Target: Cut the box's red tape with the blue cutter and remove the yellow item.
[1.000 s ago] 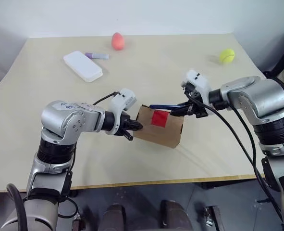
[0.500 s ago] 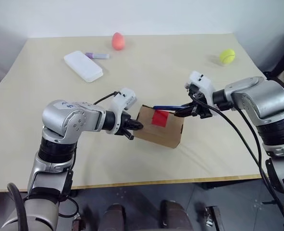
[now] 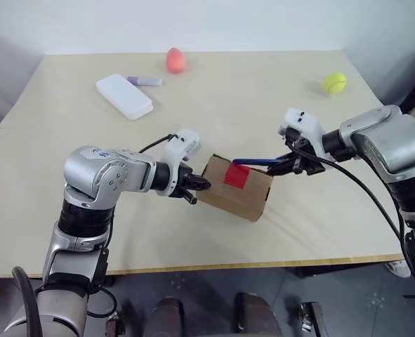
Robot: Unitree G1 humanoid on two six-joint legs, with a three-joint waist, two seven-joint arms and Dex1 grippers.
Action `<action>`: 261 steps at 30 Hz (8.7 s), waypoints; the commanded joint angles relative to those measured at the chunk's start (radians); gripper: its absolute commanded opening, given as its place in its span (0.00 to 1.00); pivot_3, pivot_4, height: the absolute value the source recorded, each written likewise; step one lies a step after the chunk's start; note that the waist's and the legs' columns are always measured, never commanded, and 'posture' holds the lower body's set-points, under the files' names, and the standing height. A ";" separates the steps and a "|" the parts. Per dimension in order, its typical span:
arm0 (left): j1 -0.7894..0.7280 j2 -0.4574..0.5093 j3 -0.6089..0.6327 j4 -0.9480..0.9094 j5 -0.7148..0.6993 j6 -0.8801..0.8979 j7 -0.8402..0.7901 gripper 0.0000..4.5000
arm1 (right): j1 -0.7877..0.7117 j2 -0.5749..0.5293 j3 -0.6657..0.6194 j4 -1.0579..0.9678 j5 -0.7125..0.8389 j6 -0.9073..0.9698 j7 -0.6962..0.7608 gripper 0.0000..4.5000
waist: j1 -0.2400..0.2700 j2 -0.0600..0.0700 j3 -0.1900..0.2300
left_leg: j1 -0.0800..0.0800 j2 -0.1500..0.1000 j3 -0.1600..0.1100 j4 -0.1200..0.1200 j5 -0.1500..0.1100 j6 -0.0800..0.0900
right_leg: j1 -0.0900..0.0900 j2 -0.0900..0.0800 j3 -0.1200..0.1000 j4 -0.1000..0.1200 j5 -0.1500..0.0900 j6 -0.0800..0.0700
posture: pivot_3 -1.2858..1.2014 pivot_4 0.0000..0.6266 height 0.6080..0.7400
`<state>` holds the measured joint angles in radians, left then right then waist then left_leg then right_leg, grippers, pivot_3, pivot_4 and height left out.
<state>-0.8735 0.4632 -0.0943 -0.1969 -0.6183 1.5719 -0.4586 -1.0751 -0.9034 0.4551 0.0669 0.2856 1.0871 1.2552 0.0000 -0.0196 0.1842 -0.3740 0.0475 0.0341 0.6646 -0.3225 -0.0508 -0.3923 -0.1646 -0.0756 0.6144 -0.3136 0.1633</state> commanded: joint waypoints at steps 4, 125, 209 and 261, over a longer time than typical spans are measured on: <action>0.041 0.000 -0.019 0.010 0.032 0.042 0.043 0.00 | -0.014 -0.044 0.020 -0.047 -0.020 0.001 0.062 0.04 | 0.001 0.000 0.000 | 0.000 0.000 0.000 0.000 0.000 0.000 | 0.000 0.000 0.000 0.000 0.000 0.000 | 0.52 0.24 1.00; 0.055 -0.053 -0.009 0.001 0.059 0.029 0.061 0.00 | -0.044 0.101 0.011 0.103 -0.107 -0.107 0.101 0.04 | -0.002 0.000 0.000 | 0.003 0.000 0.001 0.002 0.000 0.000 | 0.001 0.000 0.002 0.004 0.001 0.000 | 0.52 0.24 1.00; 0.030 -0.061 -0.016 0.045 0.067 0.002 0.060 0.00 | 0.080 -0.117 -0.060 0.033 -0.119 -0.138 0.177 0.04 | 0.020 0.000 0.000 | 0.002 0.000 0.001 0.002 0.000 0.000 | 0.001 0.000 0.002 0.001 0.001 0.000 | 0.52 0.24 1.00; 0.055 -0.065 0.017 -0.004 0.061 0.042 0.085 0.00 | -0.108 0.188 -0.039 0.304 -0.190 -0.241 0.120 0.04 | -0.001 0.000 0.000 | 0.003 0.000 0.001 0.003 0.000 0.000 | 0.001 0.000 0.002 0.004 0.001 0.000 | 0.52 0.24 1.00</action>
<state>-0.8499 0.3938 -0.0542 -0.2179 -0.5850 1.5801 -0.4042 -1.1560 -0.7101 0.4533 0.3691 0.0985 0.8526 1.3789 -0.0011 -0.0195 0.1841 -0.3716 0.0475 0.0353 0.6673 -0.3223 -0.0510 -0.3913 -0.1647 -0.0734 0.6181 -0.3128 0.1628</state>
